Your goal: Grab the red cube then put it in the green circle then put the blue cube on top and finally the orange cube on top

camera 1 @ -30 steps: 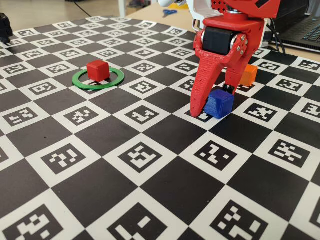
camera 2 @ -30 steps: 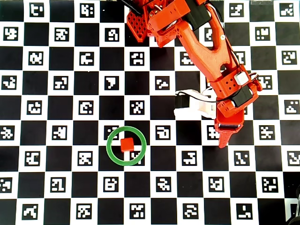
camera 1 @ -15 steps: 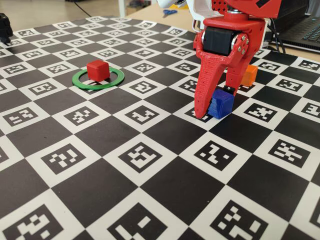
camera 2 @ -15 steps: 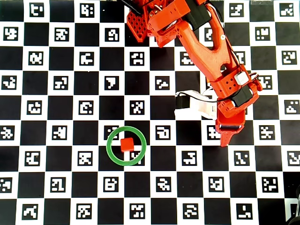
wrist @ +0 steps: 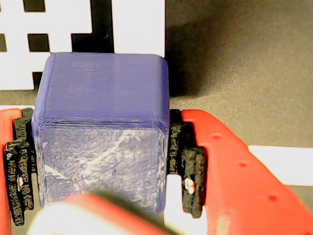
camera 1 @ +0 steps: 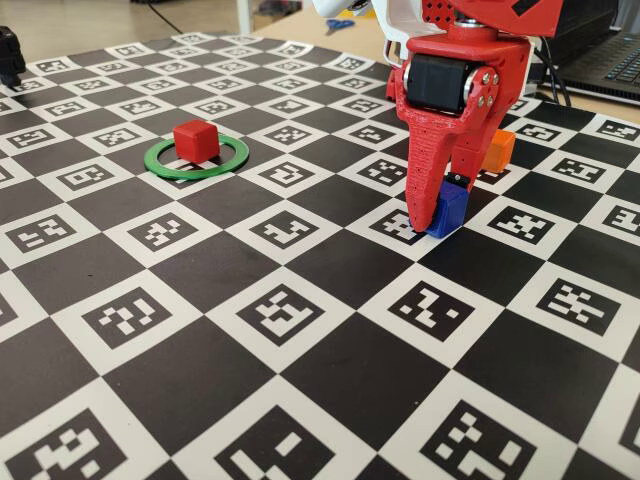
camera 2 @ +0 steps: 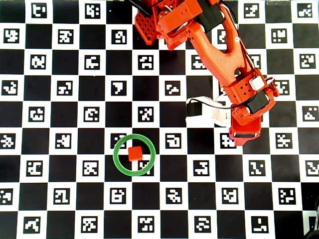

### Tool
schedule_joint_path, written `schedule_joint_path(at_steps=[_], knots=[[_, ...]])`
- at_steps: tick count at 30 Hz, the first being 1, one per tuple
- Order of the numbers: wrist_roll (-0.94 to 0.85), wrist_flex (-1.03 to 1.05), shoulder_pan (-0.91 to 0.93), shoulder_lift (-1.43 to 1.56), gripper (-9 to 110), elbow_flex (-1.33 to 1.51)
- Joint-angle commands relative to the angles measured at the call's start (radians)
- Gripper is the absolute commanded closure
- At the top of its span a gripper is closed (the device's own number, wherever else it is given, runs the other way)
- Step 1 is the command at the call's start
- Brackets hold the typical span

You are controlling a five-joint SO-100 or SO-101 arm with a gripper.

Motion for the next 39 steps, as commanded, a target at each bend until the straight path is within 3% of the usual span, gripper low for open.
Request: schedule_joint_path(at_steps=[1, 11, 21, 39], knots=[[-0.012, 0.002, -0.008, 0.015, 89, -0.028], [-0.032, 0.014, -0.003, 0.029, 92, -0.043], [-0.080, 0.227, 0.058, 0.098, 92, -0.201], [-0.425, 0.632, 0.348, 0.198, 96, -0.522]])
